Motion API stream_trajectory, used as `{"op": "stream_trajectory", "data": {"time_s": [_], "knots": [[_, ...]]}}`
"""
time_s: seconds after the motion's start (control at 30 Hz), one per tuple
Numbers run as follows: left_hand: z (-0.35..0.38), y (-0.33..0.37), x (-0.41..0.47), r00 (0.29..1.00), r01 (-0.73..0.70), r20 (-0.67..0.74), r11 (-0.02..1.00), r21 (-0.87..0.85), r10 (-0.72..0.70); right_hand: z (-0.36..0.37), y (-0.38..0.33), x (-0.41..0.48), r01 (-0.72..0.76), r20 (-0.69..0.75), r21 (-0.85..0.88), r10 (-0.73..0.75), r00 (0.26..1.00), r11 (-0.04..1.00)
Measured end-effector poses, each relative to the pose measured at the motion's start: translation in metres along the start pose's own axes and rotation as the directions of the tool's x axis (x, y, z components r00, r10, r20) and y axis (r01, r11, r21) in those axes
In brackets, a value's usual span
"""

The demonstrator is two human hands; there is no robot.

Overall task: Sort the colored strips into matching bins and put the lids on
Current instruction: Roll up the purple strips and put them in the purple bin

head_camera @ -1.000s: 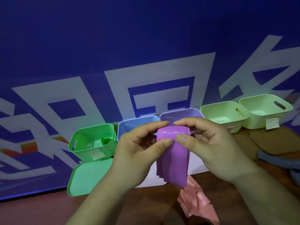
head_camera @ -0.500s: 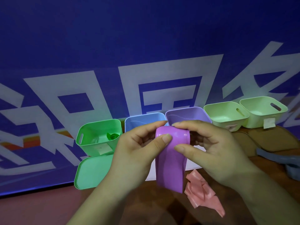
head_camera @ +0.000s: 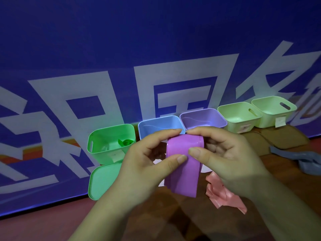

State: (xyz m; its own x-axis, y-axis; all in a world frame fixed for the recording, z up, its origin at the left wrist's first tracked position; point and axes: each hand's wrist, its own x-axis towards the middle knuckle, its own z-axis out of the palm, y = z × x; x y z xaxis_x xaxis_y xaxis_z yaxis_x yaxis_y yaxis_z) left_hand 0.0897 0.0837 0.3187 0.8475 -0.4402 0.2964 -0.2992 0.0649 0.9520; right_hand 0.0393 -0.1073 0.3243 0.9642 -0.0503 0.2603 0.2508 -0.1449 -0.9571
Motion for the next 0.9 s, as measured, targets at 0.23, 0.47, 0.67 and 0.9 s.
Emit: {"op": "stream_trajectory", "data": {"time_s": [0.23,0.47,0.67,0.9], "knots": [[-0.022,-0.002,-0.006,0.997,-0.077,-0.009,0.991,0.113,0.079,0.023,-0.004,0.004,-0.109,0.009,0.117,0.108,0.994,0.987],[-0.037,-0.004,-0.005,0.999,-0.015,-0.030,0.996,0.083,0.018,0.035,-0.003,0.008,-0.127,0.015,0.033,0.127,0.992,0.991],[-0.042,-0.004,-0.001,0.998,0.031,-0.054,0.999,0.008,-0.030,0.043,0.001,0.009,-0.060,0.020,-0.029,0.060,0.998,0.998],[-0.049,-0.001,0.006,0.999,0.044,-0.015,0.999,-0.014,-0.044,0.047,0.000,0.013,-0.011,-0.017,-0.065,0.010,1.000,0.998]]}}
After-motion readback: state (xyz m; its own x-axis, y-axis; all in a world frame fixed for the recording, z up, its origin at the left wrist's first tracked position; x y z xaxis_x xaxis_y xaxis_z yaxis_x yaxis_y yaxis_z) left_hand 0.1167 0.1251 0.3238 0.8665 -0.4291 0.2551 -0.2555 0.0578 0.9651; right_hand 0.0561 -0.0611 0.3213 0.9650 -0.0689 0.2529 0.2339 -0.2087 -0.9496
